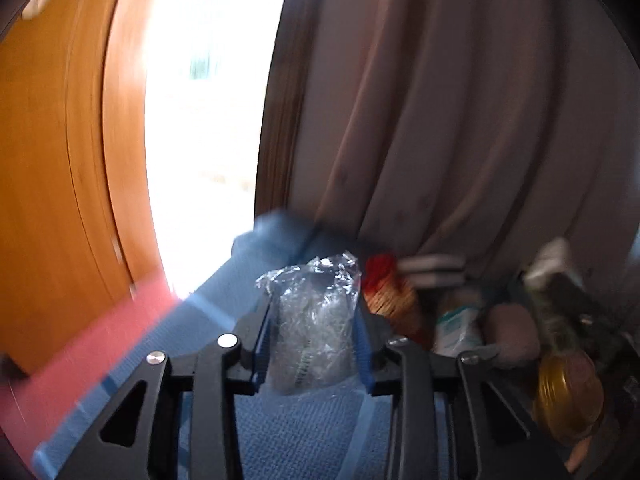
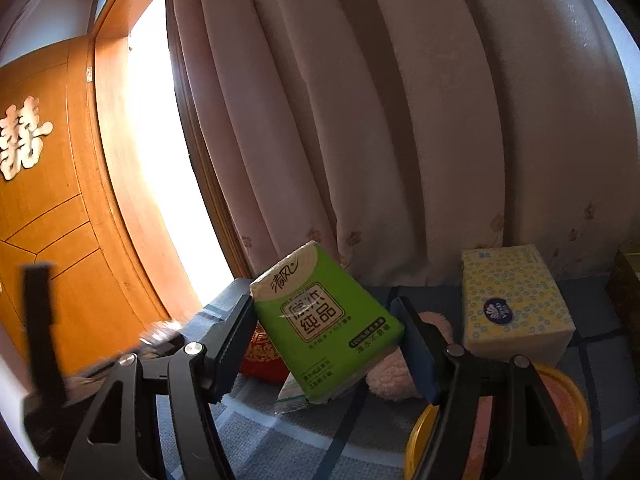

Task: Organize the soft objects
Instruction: 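Carry the tissue pack and plastic bag over the gold tray with both tools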

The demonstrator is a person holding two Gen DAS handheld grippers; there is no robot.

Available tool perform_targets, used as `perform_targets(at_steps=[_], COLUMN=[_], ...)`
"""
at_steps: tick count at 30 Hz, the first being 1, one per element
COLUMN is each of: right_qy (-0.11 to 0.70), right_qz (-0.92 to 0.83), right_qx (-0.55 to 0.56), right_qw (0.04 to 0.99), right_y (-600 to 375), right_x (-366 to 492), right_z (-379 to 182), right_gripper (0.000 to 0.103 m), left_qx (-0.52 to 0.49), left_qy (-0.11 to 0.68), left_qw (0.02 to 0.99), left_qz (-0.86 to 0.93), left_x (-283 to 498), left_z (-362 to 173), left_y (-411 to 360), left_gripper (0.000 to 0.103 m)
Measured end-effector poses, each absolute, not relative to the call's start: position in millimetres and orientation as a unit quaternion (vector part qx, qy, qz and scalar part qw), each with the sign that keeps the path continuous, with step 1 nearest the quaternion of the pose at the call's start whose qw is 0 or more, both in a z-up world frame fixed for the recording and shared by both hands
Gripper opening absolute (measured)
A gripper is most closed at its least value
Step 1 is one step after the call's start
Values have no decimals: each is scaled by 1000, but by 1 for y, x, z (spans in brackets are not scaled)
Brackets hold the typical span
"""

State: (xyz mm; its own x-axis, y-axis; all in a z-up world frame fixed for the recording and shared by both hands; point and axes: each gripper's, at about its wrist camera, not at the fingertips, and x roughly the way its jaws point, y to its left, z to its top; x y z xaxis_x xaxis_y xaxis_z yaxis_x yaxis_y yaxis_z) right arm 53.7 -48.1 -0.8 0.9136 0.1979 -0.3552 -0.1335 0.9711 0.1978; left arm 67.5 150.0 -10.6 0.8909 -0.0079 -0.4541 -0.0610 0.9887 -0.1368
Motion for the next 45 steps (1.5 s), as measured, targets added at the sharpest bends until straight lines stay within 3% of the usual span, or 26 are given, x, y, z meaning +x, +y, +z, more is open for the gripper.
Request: perform_targets(at_steps=[5, 28, 45], right_qy=[170, 109, 80], right_qz=[77, 30, -14], right_qx=[61, -45, -30], right_qw=[981, 993, 996], right_y=[-44, -61, -95], right_x=[42, -10, -42], right_z=[2, -1, 3], right_gripper=[71, 71, 71], left_qx=[4, -4, 5], left_qy=[167, 155, 148], left_qw=[986, 987, 989], left_qz=[23, 32, 6], left_x=[44, 29, 15], left_z=[0, -4, -2], left_y=[116, 88, 51], left_gripper=[34, 34, 34])
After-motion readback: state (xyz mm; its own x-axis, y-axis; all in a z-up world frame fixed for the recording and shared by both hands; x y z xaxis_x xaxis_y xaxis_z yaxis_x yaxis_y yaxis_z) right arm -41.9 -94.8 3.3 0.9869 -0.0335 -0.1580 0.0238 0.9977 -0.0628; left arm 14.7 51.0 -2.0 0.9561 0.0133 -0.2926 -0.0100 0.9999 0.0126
